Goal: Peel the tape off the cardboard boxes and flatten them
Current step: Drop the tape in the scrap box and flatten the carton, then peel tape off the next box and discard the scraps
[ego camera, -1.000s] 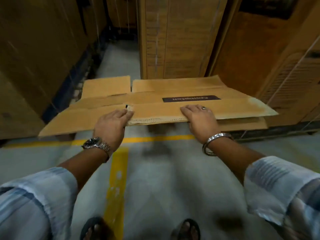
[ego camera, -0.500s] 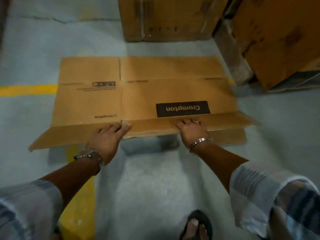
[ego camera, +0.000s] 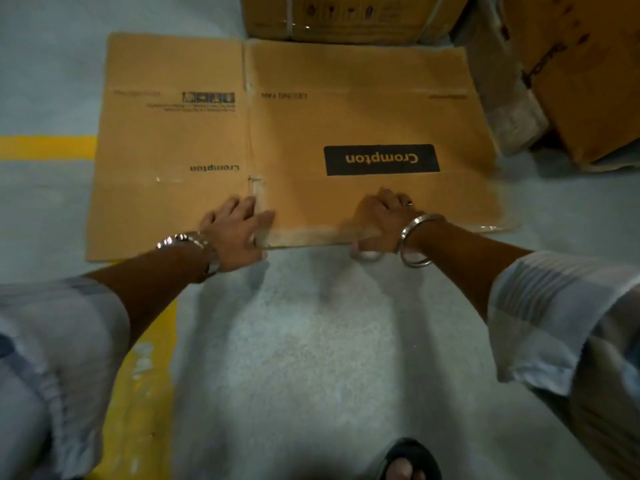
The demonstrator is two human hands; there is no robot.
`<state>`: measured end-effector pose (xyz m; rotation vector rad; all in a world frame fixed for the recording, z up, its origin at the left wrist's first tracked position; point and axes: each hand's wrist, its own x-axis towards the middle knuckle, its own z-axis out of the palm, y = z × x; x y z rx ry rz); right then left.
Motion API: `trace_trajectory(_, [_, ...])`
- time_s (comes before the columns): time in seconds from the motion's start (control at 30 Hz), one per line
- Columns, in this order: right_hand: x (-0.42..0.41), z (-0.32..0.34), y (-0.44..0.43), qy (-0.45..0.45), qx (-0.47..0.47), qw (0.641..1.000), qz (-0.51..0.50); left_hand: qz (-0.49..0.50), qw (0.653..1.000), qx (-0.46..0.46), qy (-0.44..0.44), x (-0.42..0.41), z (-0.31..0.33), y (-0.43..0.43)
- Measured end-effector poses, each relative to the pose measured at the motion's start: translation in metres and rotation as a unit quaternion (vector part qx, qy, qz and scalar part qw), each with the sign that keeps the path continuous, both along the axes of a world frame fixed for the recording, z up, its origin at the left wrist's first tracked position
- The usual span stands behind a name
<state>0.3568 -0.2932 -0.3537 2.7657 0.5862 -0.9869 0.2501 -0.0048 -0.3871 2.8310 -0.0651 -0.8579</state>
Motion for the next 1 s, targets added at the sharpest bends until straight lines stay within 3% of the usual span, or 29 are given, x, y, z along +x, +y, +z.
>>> trace_trajectory(0.1, [-0.008, 0.039, 0.012, 0.058, 0.057, 0.997, 0.017, 0.036, 0.997, -0.073, 0.008, 0.001, 0.028, 0.007])
trace_trajectory(0.2, [-0.033, 0.067, 0.026, 0.012, 0.087, 0.996, 0.02, 0.091, 0.991, -0.094, -0.018, -0.033, 0.061, 0.021])
trace_trajectory(0.37, [-0.122, 0.141, 0.102, 0.008, 0.136, 0.986, 0.091, 0.172, 0.974, -0.138, -0.056, -0.142, 0.157, 0.045])
trace_trajectory(0.57, [-0.277, 0.274, 0.225, 0.006, 0.239, 0.948, 0.21, 0.261, 0.947, -0.161, -0.091, -0.3, 0.312, 0.11])
trace_trajectory(0.77, [-0.444, 0.362, 0.346, 0.001, 0.266, 0.91, 0.318, 0.42, 0.869, -0.191, -0.181, -0.496, 0.4, 0.193])
trace_trajectory(1.0, [-0.625, 0.353, 0.436, 0.053, 0.221, 0.874, 0.43, 0.602, 0.77, -0.114, -0.177, -0.727, 0.372, 0.228])
